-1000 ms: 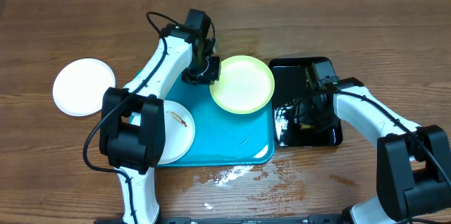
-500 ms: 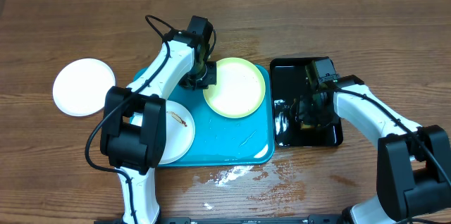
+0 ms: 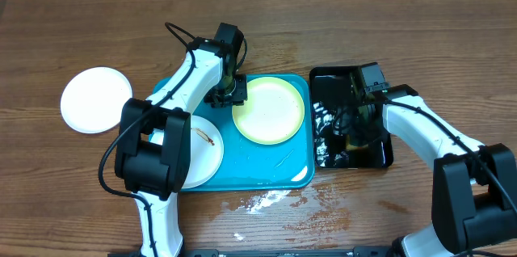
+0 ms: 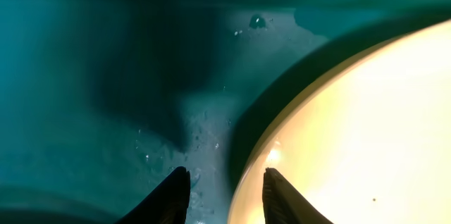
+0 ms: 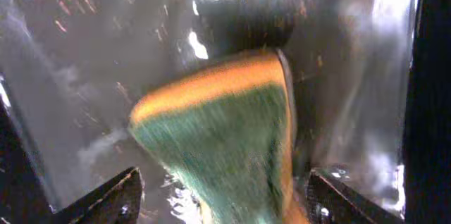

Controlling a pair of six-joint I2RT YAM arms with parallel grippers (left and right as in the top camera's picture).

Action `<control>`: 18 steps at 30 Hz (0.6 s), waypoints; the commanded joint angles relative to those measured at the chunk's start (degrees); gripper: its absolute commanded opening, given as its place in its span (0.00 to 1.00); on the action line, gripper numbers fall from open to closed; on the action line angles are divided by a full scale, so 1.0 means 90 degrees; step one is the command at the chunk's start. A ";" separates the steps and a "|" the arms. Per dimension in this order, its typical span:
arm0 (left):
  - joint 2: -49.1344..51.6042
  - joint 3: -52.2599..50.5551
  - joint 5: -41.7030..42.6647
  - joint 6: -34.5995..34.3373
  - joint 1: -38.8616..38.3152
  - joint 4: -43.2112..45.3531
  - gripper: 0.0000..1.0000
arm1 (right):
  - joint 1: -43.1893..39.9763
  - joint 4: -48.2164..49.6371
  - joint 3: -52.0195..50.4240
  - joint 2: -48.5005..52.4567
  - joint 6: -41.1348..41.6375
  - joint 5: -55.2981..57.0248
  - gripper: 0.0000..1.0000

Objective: Clean dirty plates on tray and stack at the side
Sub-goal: 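Regrasp the sponge in the black tray with the right gripper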

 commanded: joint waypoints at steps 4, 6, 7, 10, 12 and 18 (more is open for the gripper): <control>0.0019 -0.0362 -0.0036 -0.0141 -0.0046 0.0362 0.07 | 0.0027 0.0401 -0.0236 -0.0044 0.0029 -0.0236 0.49; 0.0019 -0.0359 -0.0039 -0.0219 -0.0034 0.0374 0.04 | 0.0027 0.0442 -0.0189 -0.0044 0.0029 -0.0279 0.30; 0.0019 -0.0359 -0.0036 -0.0257 -0.0017 0.0386 0.04 | 0.0012 0.0415 -0.0102 -0.0044 0.0027 -0.0277 0.23; 0.0019 -0.0359 0.0177 -0.0330 0.0019 0.0459 0.04 | -0.0017 -0.0158 0.0554 -0.0044 0.0027 -0.0274 0.08; 0.0019 -0.0359 0.0345 -0.0330 0.0041 0.0459 0.04 | -0.0017 -0.0505 0.0959 -0.0044 0.0027 -0.0274 0.04; 0.0019 -0.0359 0.0401 -0.0328 0.0053 0.0461 0.08 | 0.0017 -0.1311 0.2307 -0.0044 0.0029 -0.1001 0.04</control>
